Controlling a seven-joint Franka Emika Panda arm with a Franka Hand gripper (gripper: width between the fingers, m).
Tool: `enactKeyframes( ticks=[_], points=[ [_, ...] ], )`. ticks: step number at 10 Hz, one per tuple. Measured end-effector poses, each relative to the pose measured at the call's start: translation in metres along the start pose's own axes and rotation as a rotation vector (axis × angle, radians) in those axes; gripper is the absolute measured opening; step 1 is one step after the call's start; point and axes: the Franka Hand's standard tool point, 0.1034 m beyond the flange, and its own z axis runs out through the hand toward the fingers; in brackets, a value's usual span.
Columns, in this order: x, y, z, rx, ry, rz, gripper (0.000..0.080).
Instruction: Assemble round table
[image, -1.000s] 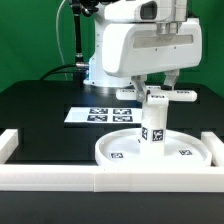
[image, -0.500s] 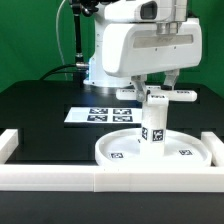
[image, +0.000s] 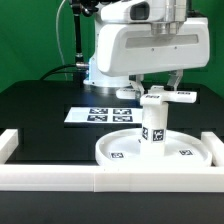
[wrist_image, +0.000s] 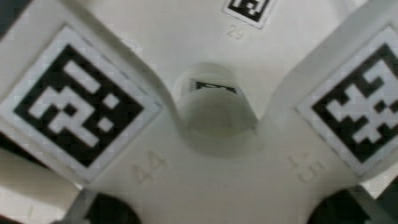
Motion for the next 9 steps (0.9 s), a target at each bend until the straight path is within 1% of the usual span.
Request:
enactKeyframes(
  ticks=[3,6,9],
  points=[
    [0.0002,-0.0008,0.0002,0.024,0.005,0.374,0.0445],
    [0.0004,-0.0010,0.0006,0.042,0.010,0.692,0.0445],
    [0.0013,-0.0020,0.0001,0.041,0.016,1.038,0.0445]
  ],
)
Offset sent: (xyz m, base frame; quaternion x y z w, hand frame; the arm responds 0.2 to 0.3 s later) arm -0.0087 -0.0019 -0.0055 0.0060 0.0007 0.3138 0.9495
